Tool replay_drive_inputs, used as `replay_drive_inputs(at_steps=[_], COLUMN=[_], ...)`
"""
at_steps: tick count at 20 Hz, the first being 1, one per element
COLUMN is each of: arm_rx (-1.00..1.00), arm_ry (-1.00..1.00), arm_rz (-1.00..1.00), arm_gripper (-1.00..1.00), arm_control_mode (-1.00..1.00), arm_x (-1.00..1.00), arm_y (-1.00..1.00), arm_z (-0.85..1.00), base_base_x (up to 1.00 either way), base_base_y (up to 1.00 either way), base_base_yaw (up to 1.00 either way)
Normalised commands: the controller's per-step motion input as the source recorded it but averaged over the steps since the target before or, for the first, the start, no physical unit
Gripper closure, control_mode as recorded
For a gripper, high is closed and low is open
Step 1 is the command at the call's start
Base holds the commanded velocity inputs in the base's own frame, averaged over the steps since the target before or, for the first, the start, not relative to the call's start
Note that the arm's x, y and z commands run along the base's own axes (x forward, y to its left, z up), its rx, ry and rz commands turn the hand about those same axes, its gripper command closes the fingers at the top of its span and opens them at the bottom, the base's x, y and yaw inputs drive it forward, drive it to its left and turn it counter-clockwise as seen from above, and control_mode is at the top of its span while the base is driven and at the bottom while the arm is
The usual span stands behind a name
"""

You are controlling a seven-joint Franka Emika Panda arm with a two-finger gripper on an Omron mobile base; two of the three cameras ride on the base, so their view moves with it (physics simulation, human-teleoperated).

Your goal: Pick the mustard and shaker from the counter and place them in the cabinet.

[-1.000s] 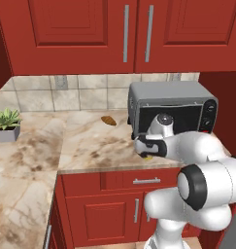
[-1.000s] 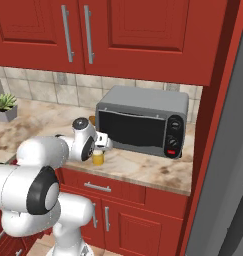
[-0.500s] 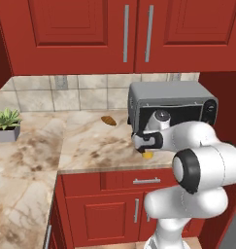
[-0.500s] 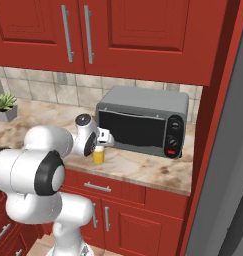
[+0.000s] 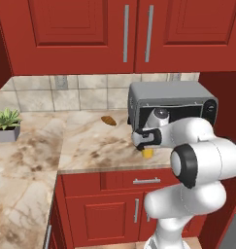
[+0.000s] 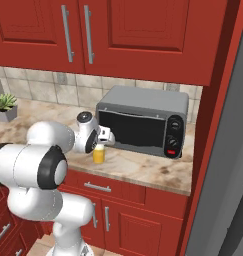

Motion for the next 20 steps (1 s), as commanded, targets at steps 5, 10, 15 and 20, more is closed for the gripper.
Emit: replay_drive_inputs(at_steps=[5, 10, 15, 20], arm_rx=[0.0, 0.0, 0.0, 0.01], arm_ry=[-0.11, -0.12, -0.03, 0.0], arm_rz=[0.0, 0.0, 0.0, 0.0], arm_gripper=[1.0, 1.0, 1.0, 1.0], arm_control_mode=[-1.0, -1.0, -1.0, -1.0], arm_x=[-0.69, -0.76, -0.29, -0.08], arm_y=[0.0, 0.0, 0.0, 0.0], arm_z=[0.1, 0.47, 0.69, 0.59], base_base_x=[0.0, 0.0, 0.0, 0.0], base_base_y=[0.0, 0.0, 0.0, 0.0], base_base_yaw=[0.0, 0.0, 0.0, 0.0])
